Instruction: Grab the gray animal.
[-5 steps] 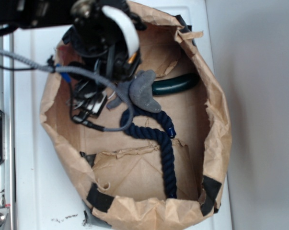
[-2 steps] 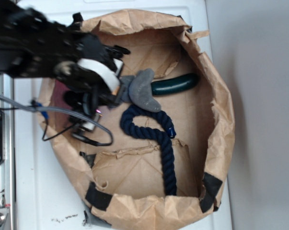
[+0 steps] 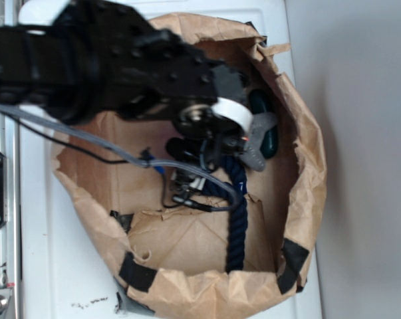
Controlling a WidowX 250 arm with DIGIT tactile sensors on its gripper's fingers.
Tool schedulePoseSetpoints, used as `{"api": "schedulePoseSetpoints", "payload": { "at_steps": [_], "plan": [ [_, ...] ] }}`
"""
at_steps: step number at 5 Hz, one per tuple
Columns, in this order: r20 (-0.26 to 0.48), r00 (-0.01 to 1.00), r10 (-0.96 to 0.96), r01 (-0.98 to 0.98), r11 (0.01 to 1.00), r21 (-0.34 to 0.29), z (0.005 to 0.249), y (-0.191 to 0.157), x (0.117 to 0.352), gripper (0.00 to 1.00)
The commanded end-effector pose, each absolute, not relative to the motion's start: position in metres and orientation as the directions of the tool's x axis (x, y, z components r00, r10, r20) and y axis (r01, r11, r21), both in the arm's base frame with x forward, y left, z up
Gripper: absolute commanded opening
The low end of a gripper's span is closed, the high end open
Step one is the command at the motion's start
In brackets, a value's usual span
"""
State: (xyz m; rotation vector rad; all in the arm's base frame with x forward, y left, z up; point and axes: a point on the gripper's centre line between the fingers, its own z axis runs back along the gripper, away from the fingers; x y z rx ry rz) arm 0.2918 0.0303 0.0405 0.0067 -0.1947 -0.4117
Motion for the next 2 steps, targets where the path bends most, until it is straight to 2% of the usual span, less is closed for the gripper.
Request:
{"api": "schedulePoseSetpoints", "payload": {
  "at_steps": [1,2],
  "plan": [
    [0.227,0.891,-0.394,0.393,0.918,0.051,0.0711,0.0217,0.3124,1.0],
    [0.23,0.898,-0.376,0.377,0.925,0.042,0.0804,0.0268,0.3159,1.0]
  ]
}}
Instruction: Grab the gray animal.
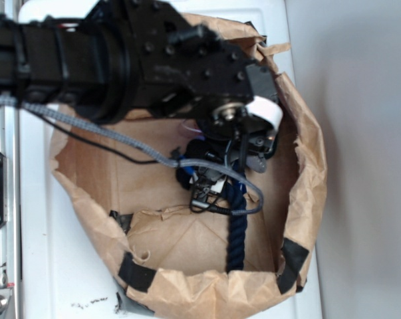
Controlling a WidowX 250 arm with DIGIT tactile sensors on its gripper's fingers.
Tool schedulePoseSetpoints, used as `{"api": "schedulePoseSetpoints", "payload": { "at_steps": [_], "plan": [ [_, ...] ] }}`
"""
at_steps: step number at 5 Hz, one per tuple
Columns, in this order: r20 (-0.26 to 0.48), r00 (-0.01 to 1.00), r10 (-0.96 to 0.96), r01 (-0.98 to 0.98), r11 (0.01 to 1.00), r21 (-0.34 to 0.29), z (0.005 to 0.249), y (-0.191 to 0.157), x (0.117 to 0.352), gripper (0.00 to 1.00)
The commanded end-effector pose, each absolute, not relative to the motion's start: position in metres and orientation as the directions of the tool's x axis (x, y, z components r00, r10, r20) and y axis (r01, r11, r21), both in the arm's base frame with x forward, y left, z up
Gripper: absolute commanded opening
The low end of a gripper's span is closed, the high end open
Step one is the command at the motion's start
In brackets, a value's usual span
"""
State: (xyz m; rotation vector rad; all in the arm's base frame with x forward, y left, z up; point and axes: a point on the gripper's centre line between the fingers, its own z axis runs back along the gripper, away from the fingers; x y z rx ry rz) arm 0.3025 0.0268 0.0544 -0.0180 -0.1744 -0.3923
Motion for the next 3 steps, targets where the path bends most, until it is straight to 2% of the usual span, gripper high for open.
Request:
{"api": "schedulePoseSetpoints", "payload": {
  "at_steps": [1,2,3],
  "plan": [
    [0.218,0.913,-0.345,0.349,0.937,0.022,0.088,0.03,0.324,1.0],
    [0.23,0.913,-0.338,0.337,0.94,0.044,0.081,0.03,0.327,1.0],
    [0.237,0.907,-0.348,0.334,0.937,0.099,0.066,0.03,0.325,1.0]
  ]
}}
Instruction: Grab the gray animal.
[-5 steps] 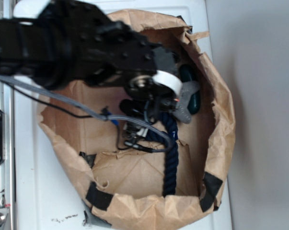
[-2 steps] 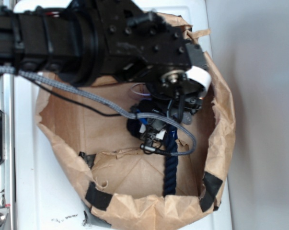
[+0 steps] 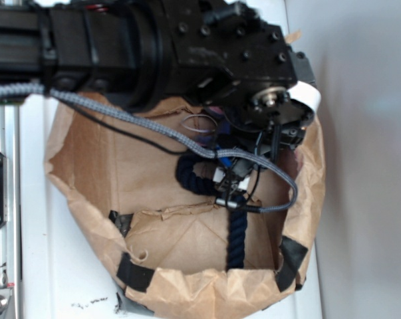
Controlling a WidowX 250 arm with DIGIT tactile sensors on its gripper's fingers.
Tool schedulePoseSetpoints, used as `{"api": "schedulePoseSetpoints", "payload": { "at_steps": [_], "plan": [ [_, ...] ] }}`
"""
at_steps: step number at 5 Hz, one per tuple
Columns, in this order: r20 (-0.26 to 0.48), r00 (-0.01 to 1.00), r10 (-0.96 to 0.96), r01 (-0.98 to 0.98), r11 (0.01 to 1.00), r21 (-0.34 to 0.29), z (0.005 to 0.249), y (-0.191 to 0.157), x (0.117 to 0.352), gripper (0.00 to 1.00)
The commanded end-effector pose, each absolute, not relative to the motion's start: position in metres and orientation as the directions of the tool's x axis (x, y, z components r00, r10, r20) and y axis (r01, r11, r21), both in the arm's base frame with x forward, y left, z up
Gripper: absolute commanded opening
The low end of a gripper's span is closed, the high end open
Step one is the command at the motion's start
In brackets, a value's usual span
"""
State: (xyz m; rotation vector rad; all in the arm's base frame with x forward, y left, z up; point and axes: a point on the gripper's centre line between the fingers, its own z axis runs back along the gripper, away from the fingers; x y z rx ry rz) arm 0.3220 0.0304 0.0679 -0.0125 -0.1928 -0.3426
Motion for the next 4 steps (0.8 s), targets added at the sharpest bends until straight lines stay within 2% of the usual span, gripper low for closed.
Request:
{"api": "schedulePoseSetpoints", "payload": {
  "at_steps": [1,4],
  "plan": [
    [0.243,0.897,-0.368,0.347,0.929,0.128,0.061,0.033,0.318,1.0],
    [0.269,0.881,-0.388,0.341,0.917,0.206,0.035,0.024,0.324,1.0]
  ]
}}
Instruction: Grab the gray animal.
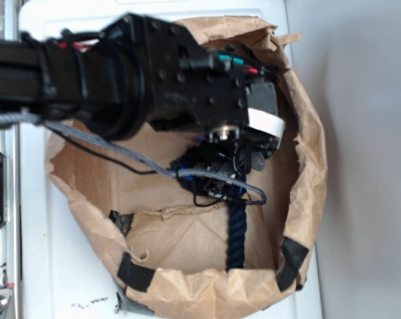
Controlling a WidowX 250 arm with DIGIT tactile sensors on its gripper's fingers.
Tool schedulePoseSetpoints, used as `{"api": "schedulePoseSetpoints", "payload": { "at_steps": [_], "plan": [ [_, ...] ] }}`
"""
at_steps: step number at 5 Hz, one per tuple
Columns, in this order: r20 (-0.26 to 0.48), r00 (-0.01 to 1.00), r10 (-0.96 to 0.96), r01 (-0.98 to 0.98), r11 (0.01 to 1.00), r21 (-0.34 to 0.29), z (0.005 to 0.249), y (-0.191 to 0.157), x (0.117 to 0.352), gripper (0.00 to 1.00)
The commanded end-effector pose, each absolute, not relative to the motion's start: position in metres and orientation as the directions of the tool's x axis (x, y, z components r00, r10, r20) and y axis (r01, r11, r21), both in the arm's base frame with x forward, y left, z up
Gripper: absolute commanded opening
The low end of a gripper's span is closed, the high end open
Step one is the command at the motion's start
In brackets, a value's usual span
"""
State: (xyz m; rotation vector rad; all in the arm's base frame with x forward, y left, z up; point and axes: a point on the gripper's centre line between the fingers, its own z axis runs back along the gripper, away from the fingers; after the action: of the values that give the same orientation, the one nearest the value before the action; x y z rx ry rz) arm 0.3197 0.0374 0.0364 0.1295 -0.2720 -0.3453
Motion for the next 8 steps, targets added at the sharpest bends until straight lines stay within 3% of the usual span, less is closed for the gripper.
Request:
{"api": "schedulePoseSetpoints", "payload": {
  "at_steps": [1,2,4,6,7,8],
  "plan": [
    [0.274,0.88,-0.389,0.344,0.918,0.199,0.033,0.021,0.324,1.0],
    [0.257,0.894,-0.367,0.332,0.928,0.169,0.033,0.017,0.327,0.0],
    [0.275,0.883,-0.38,0.355,0.925,0.137,0.051,0.022,0.319,0.0],
    [0.244,0.877,-0.413,0.426,0.905,-0.001,0.11,0.04,0.296,0.0],
    [0.287,0.867,-0.407,0.437,0.898,-0.046,0.14,0.045,0.285,0.0],
    [0.289,0.844,-0.451,0.47,0.883,0.005,0.154,0.04,0.275,0.0]
  ]
}}
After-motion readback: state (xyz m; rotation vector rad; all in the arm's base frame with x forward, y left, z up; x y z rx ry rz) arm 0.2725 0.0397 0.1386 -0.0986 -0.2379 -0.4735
